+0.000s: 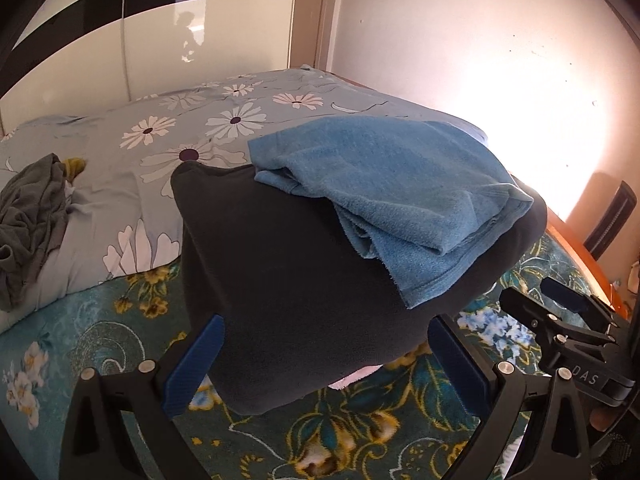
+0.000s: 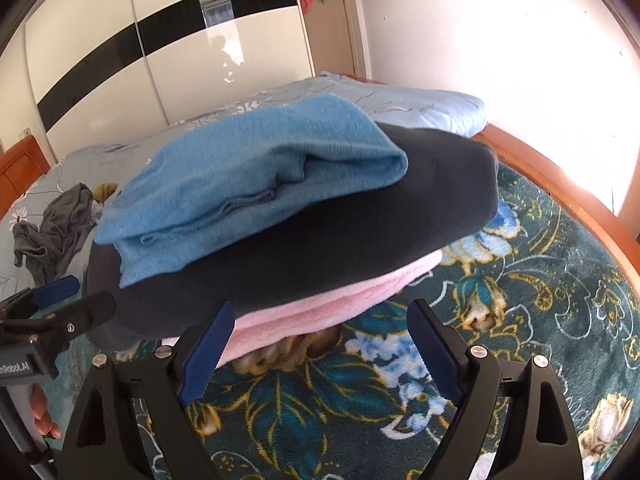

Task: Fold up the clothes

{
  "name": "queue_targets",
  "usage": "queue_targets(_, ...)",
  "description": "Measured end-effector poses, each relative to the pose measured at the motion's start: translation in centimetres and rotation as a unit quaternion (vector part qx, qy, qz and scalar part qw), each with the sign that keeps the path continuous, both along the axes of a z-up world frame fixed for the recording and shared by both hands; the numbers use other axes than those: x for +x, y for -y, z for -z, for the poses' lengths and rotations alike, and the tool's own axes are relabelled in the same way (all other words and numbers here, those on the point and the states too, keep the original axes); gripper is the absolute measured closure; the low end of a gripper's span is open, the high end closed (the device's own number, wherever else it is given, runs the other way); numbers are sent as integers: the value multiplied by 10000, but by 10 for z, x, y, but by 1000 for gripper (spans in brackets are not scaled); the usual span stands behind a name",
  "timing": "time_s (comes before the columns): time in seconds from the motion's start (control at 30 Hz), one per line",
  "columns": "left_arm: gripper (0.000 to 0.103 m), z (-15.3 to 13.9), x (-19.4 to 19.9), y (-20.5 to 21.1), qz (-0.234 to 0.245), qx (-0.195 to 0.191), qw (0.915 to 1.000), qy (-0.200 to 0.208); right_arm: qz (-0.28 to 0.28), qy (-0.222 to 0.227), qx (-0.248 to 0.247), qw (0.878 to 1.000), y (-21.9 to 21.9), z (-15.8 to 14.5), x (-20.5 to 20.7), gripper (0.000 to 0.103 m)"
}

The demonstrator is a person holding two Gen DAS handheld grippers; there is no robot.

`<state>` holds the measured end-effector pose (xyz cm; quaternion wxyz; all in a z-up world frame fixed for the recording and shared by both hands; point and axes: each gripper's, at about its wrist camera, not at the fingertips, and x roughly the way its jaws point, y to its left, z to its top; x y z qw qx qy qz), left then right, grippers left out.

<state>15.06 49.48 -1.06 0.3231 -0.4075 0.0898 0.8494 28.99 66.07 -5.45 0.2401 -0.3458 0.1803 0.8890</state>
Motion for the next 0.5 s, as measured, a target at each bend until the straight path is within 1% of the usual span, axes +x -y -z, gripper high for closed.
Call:
queue_targets(0.13,0,11,-2,0,-81,-97,9999,69,-12,25,-148,9999,0,8,-1,14)
queue_targets(0.23,0,18,-3,0,-130,-173,9997,114,-55,42,-158,9999,2,10,-2,14)
queue_targets(0.37,0,20,-3,-2,-98,-249,9996,92,-108,40,-200,9997,4,11,-7,14)
queue_targets(0.5,0,20,-5,-3,-112,-236,9996,129,-196,40,-206,9996,8,12,-9,14)
